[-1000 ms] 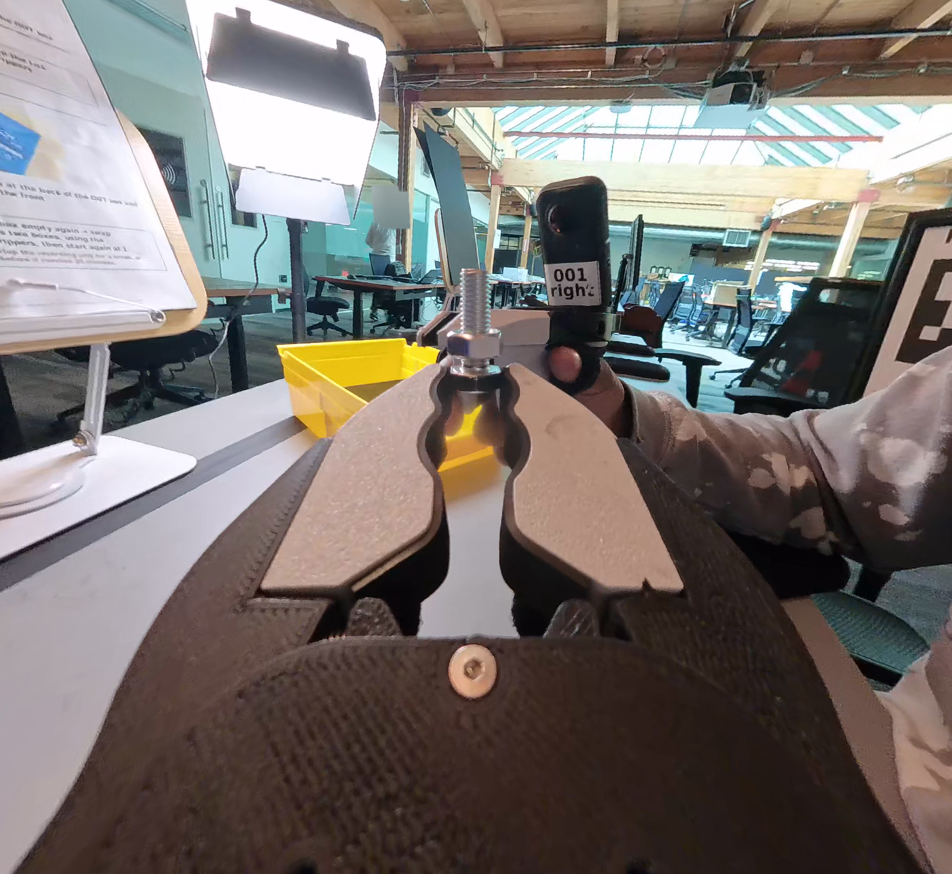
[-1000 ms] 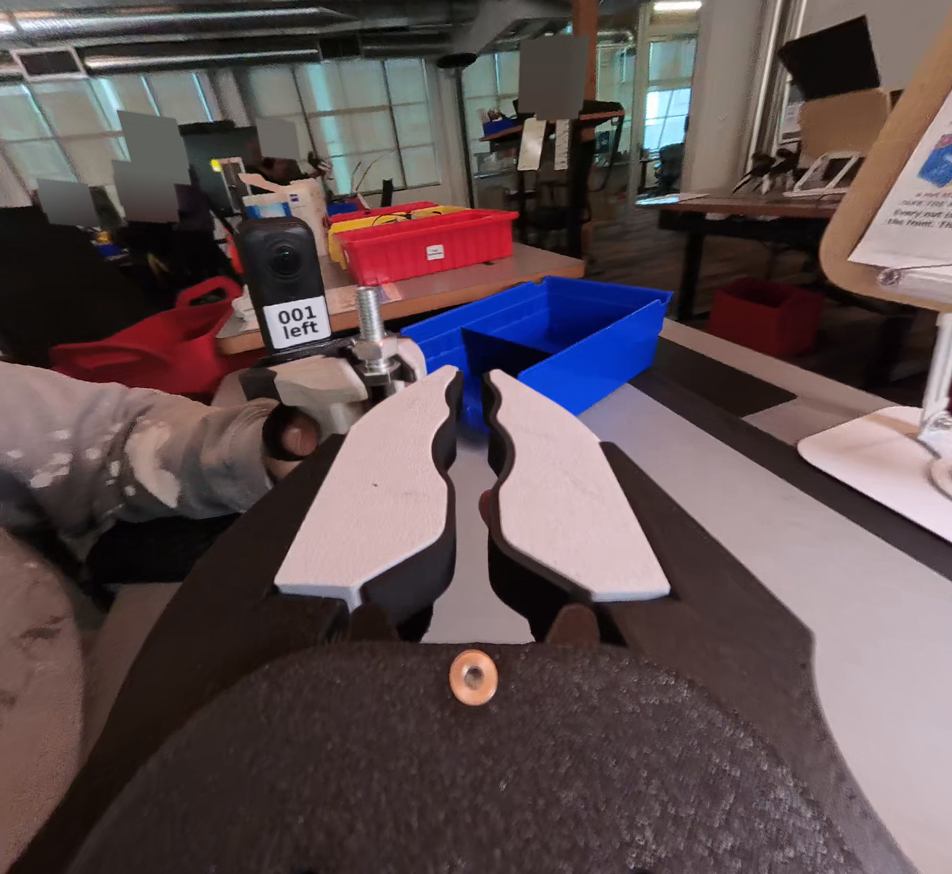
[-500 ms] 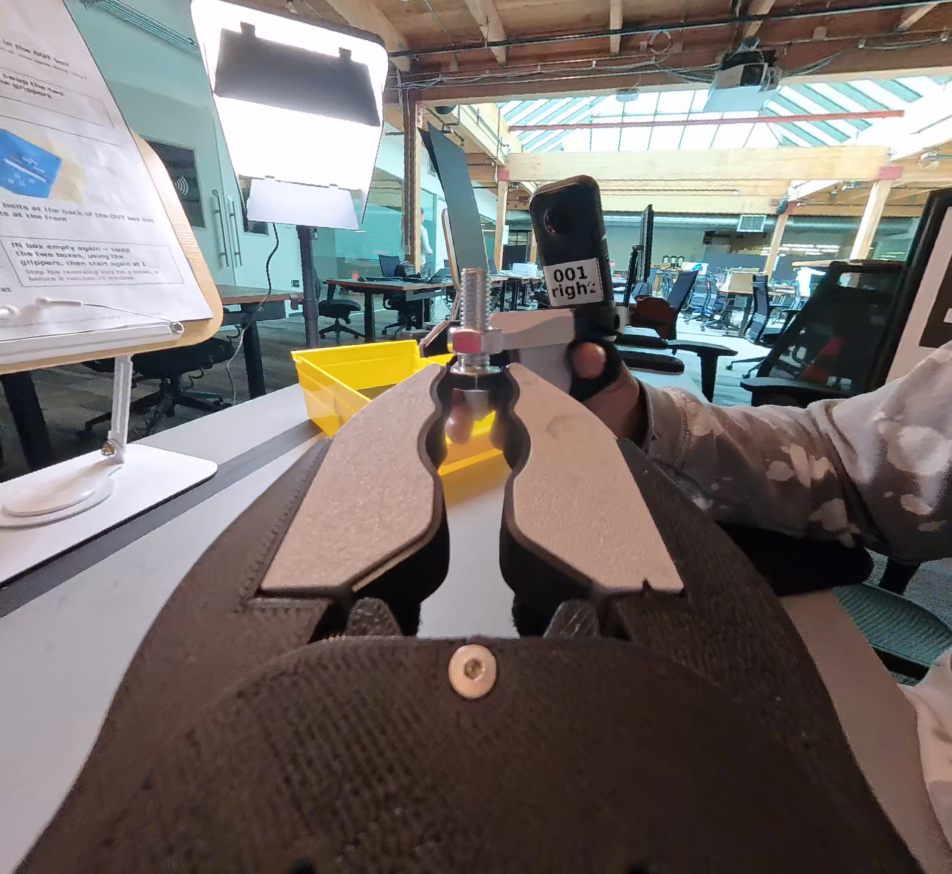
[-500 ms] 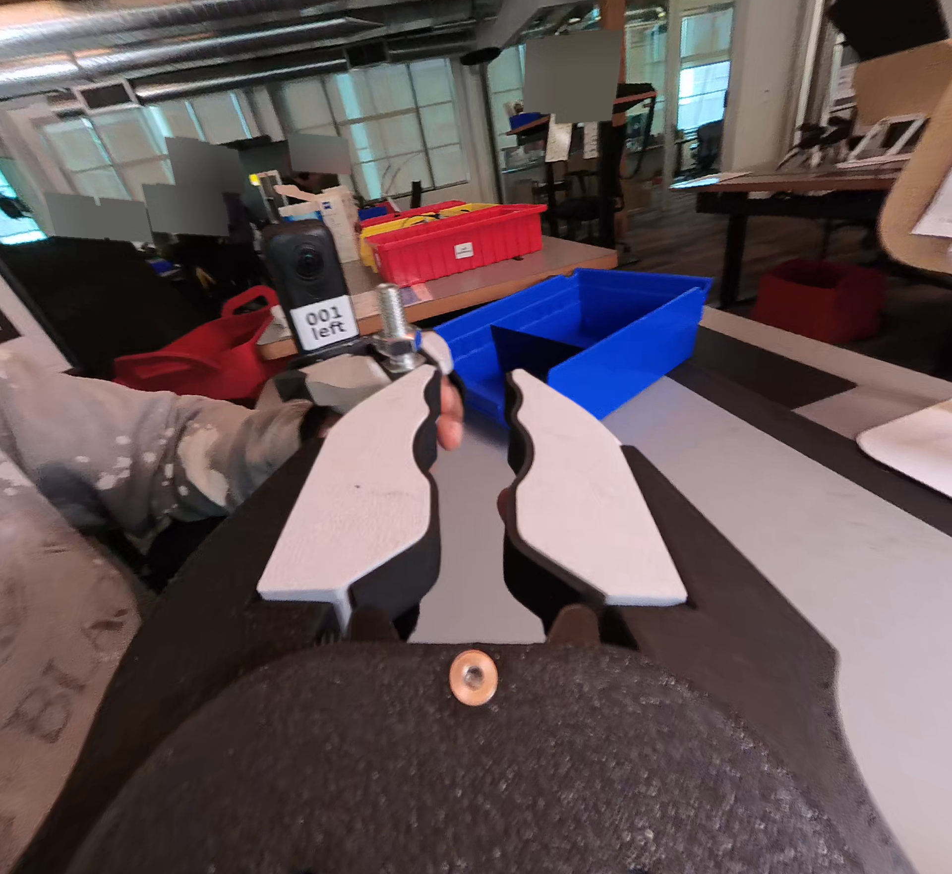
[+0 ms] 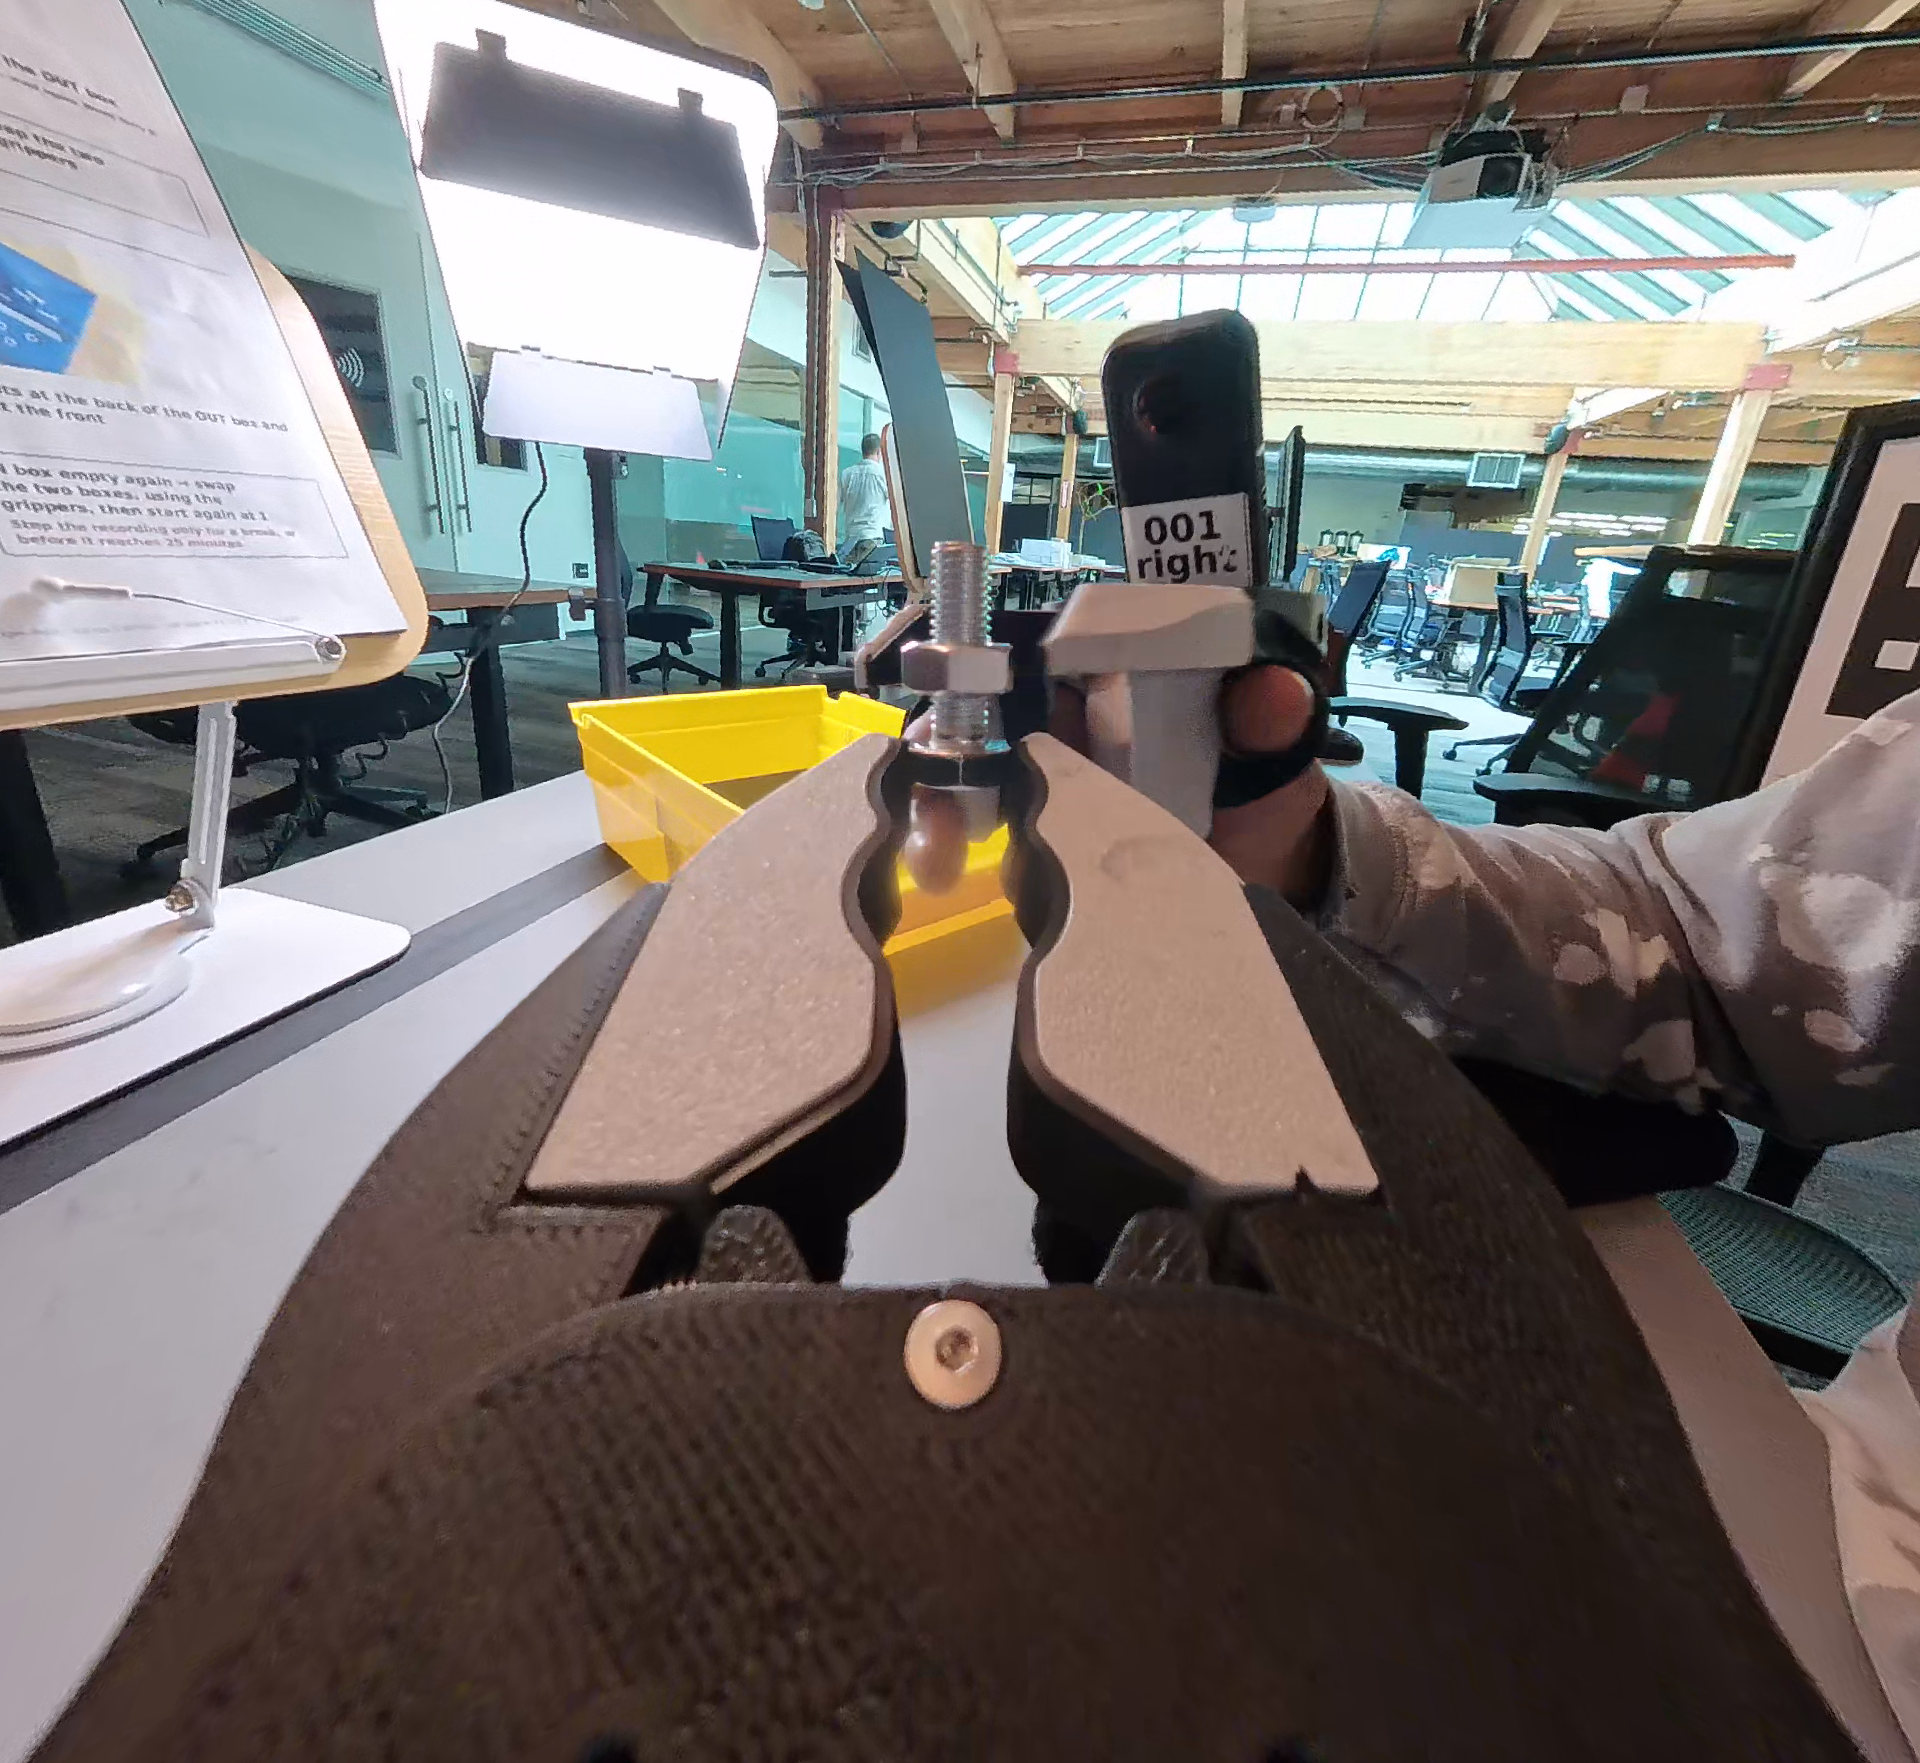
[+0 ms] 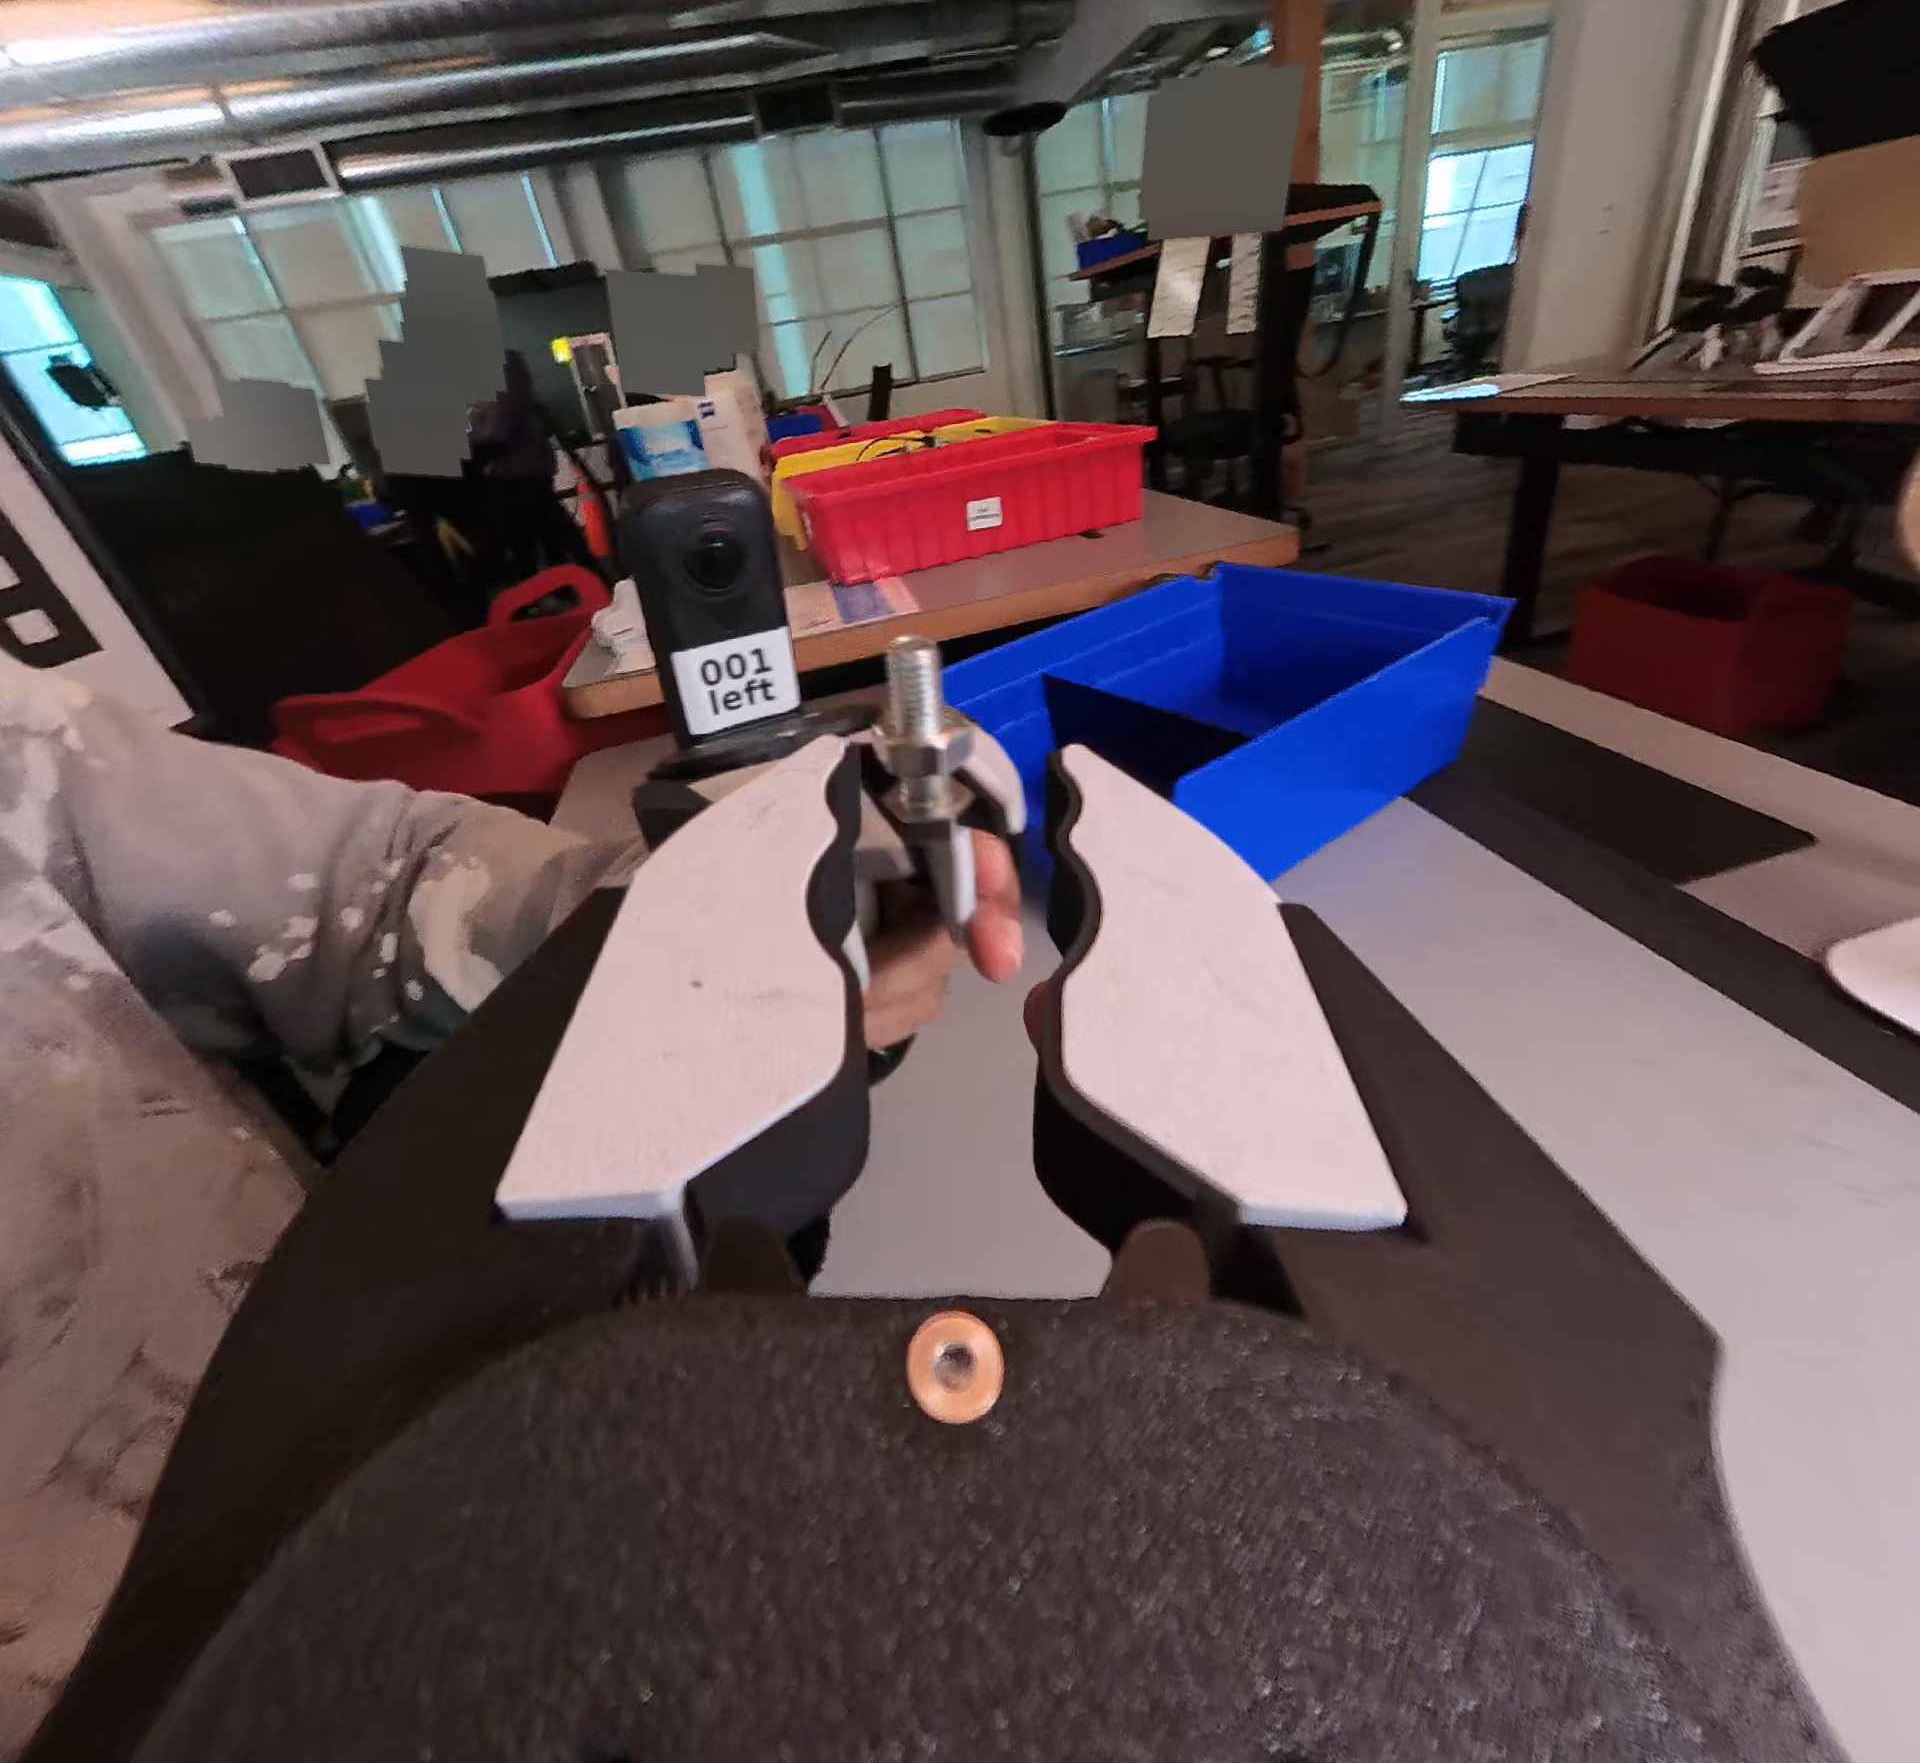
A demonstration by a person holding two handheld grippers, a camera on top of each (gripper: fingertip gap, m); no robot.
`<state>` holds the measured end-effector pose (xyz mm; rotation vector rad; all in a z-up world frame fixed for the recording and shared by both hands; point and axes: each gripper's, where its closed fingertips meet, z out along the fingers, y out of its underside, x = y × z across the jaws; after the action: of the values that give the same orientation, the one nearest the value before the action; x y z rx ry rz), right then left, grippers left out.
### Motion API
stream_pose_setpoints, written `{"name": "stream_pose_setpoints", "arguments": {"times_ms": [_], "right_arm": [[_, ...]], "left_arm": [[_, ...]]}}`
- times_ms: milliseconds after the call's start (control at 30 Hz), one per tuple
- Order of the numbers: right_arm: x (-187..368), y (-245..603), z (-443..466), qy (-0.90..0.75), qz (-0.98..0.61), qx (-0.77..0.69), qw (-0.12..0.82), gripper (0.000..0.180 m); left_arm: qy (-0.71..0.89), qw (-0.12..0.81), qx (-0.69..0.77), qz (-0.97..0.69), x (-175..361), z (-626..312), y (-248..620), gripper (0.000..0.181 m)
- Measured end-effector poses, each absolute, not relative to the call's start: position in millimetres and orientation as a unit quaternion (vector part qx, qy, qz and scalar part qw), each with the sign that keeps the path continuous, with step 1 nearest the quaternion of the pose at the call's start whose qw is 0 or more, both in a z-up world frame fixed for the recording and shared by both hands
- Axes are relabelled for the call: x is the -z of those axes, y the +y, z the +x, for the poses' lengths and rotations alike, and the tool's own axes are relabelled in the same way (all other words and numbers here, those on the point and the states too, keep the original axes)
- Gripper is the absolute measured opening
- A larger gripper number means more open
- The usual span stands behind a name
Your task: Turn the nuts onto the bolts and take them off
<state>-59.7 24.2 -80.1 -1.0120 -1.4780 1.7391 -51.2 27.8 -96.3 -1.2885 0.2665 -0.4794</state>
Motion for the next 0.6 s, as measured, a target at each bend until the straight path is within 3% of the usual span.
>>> {"name": "stream_pose_setpoints", "arguments": {"times_ms": [100,133,167,400,500,533,600], "right_arm": [[81.1,24.9,-62.6,-0.564,-0.387,-0.654,0.324,0.032],[81.3,36.4,-64.0,-0.548,-0.407,-0.652,0.330,0.011],[80.8,51.3,-65.2,-0.528,-0.423,-0.648,0.349,0.006],[76.0,20.7,-58.3,-0.560,-0.382,-0.664,0.317,0.033],[77.4,26.5,-61.6,-0.556,-0.390,-0.656,0.329,0.027],[77.9,40.8,-63.6,-0.537,-0.414,-0.651,0.341,0.006],[77.3,55.5,-61.5,-0.522,-0.422,-0.653,0.351,0.010]], "left_arm": [[0.125,0.764,0.220,-0.593,95.8,-49.3,27.0,0.019],[0.124,0.767,0.226,-0.587,93.3,-51.0,25.1,0.019],[0.128,0.771,0.236,-0.578,89.3,-50.8,21.8,0.018],[0.124,0.764,0.222,-0.592,95.0,-50.8,26.7,0.019],[0.122,0.766,0.222,-0.592,93.8,-50.6,26.0,0.019],[0.126,0.770,0.233,-0.581,90.3,-51.0,22.8,0.019],[0.126,0.773,0.225,-0.580,86.4,-53.1,21.4,0.018]]}}
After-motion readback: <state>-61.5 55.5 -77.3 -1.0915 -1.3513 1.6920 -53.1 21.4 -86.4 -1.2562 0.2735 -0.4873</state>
